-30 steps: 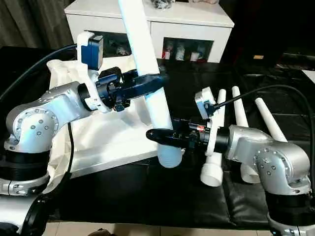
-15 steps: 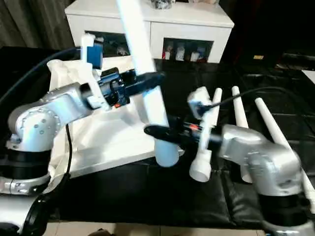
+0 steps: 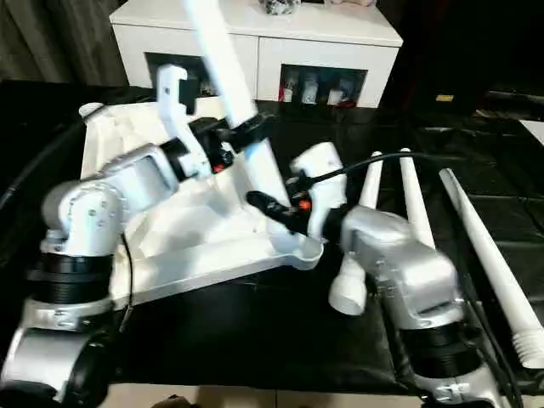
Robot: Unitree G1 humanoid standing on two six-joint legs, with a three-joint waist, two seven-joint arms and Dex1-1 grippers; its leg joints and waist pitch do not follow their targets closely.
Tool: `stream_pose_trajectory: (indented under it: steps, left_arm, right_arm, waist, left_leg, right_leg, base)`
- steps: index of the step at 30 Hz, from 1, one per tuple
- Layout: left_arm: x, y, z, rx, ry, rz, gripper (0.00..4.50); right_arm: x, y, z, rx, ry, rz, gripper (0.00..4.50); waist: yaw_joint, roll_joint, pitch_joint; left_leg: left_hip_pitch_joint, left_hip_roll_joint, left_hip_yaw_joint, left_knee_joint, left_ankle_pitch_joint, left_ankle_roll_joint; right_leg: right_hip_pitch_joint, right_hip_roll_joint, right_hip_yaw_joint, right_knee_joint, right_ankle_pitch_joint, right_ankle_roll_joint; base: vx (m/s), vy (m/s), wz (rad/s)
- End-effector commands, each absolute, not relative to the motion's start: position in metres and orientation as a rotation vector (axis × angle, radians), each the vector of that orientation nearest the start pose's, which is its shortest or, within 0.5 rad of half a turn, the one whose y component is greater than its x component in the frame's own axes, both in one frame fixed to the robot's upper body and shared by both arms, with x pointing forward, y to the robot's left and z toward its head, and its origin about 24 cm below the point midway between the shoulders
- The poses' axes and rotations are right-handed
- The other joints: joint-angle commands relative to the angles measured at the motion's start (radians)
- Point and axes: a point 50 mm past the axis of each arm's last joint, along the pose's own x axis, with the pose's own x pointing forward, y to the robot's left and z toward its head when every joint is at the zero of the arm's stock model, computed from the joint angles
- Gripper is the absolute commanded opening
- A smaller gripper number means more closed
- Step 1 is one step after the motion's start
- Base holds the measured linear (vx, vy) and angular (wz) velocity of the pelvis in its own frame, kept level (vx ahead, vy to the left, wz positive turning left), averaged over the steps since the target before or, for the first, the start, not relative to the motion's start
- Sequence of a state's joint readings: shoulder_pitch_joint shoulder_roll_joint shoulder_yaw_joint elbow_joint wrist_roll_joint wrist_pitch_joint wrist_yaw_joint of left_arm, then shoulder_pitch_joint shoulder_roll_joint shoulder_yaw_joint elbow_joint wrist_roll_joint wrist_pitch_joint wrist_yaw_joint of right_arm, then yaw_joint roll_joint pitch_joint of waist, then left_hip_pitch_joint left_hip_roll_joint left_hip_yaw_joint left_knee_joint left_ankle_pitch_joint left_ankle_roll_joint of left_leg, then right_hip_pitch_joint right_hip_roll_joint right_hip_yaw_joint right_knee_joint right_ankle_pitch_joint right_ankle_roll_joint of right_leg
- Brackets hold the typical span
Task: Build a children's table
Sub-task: Pick table leg
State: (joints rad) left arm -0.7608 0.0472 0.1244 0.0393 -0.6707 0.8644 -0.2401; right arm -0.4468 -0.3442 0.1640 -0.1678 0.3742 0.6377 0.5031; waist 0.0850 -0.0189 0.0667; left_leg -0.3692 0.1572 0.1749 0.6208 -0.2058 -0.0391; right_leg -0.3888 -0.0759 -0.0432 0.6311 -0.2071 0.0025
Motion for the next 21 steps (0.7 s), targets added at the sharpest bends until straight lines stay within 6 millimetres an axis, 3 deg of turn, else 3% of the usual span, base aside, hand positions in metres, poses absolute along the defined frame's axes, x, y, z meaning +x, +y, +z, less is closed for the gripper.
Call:
stream_pose_trajectory:
  steps: [1,5,6,11,14,15,17,21]
  left_arm:
    - [0.3369,0.0721,0.1961,-0.483,0.147,-0.743,2.92]
    - [0.3372,0.0736,0.1970,-0.501,0.148,-0.722,2.86]
    - [0.3372,0.0739,0.1970,-0.501,0.148,-0.721,2.54]
    - [0.3378,0.0754,0.1992,-0.522,0.143,-0.706,2.42]
    - [0.3380,0.0757,0.2003,-0.530,0.138,-0.708,1.95]
    - [0.3383,0.0765,0.2008,-0.534,0.136,-0.703,2.08]
    - [0.3379,0.0770,0.2020,-0.542,0.132,-0.714,1.86]
    - [0.3372,0.0794,0.2041,-0.521,0.124,-0.733,1.83]
  right_arm:
    - [0.3028,-0.1087,0.1423,-0.104,0.090,0.788,1.86]
    - [0.3050,-0.1075,0.1422,-0.109,0.077,0.769,1.86]
    - [0.3052,-0.1075,0.1422,-0.110,0.077,0.769,1.86]
    - [0.3061,-0.1080,0.1418,-0.115,0.072,0.759,1.86]
    - [0.3063,-0.1077,0.1417,-0.121,0.067,0.758,1.86]
    - [0.3071,-0.1077,0.1422,-0.119,0.060,0.749,2.42]
    - [0.3070,-0.1073,0.1432,-0.080,0.059,0.762,2.58]
    - [0.2998,-0.1091,0.1509,0.025,0.058,0.869,2.97]
  waist:
    - [-0.006,-0.006,-0.073]
    - [-0.005,-0.005,-0.074]
    - [-0.005,-0.005,-0.073]
    - [-0.005,-0.006,-0.074]
    - [-0.006,-0.006,-0.074]
    - [-0.006,-0.006,-0.073]
    - [-0.008,-0.005,-0.073]
    - [-0.007,-0.008,-0.073]
  left_leg:
    - [0.010,0.060,-0.019,-0.071,-0.053,0.007]
    - [0.010,0.060,-0.020,-0.072,-0.058,0.008]
    - [0.010,0.061,-0.020,-0.072,-0.056,0.009]
    - [0.009,0.060,-0.020,-0.071,-0.051,0.014]
    - [0.009,0.060,-0.020,-0.072,-0.053,0.016]
    - [0.010,0.061,-0.020,-0.072,-0.057,0.016]
    - [0.010,0.060,-0.020,-0.072,-0.062,0.015]
    - [0.010,0.061,-0.020,-0.073,-0.064,0.026]
  right_leg:
    - [0.053,-0.067,0.047,-0.064,-0.018,-0.254]
    - [0.053,-0.065,0.048,-0.064,-0.028,-0.240]
    - [0.052,-0.065,0.048,-0.065,-0.026,-0.239]
    - [0.052,-0.065,0.048,-0.064,-0.015,-0.241]
    - [0.053,-0.065,0.048,-0.064,-0.018,-0.240]
    - [0.051,-0.065,0.048,-0.065,-0.022,-0.240]
    - [0.052,-0.065,0.048,-0.065,-0.026,-0.241]
    - [0.052,-0.064,0.048,-0.065,-0.025,-0.238]
  base:
    - [0.000,0.000,0.00]
    - [0.000,0.000,0.00]
    - [0.000,0.000,0.00]
    - [0.000,0.000,0.00]
    - [0.000,0.000,0.00]
    - [0.000,0.000,0.00]
    - [0.000,0.000,0.00]
    - [0.000,0.000,0.00]
